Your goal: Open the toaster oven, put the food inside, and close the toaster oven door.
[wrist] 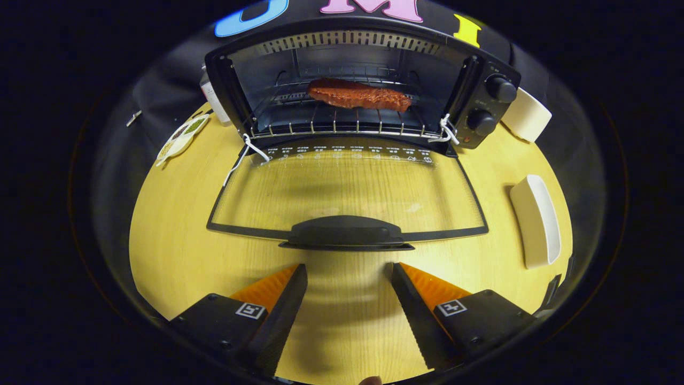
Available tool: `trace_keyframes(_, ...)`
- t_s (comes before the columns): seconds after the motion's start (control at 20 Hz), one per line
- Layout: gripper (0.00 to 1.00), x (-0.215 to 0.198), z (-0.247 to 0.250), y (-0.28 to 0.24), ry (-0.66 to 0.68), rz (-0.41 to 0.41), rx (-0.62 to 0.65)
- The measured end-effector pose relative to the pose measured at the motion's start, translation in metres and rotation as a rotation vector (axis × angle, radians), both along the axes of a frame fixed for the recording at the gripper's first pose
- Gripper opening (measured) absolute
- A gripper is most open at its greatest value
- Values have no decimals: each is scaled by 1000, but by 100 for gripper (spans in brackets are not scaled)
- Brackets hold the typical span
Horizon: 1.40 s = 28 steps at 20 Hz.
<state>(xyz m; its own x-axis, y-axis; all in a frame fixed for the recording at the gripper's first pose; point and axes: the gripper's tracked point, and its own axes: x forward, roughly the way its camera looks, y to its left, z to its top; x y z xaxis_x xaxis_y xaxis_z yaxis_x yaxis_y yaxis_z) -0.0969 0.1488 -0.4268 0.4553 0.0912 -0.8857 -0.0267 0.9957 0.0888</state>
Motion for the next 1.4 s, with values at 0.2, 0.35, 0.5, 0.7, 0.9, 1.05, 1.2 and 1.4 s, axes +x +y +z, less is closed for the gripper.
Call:
trace_keyframes(0.2, 100, 10, -3, 1, 4, -35, 0)
trace_keyframes(0.35, 100, 10, 2, -1, -18, -31, -3)
trace_keyframes(0.5, 99, 9, 10, -2, -42, -32, -1)
trace_keyframes(0.7, 99, 9, 24, -2, -88, -33, 14)
trace_keyframes(0.9, 99, 11, 45, -3, -143, -37, 30)
trace_keyframes(1.05, 99, 16, 58, -4, -196, -34, 50)
trace_keyframes(1.2, 99, 23, 78, -6, -257, -31, 57)
trace_keyframes(1.4, 99, 42, 109, -4, -320, -54, 104)
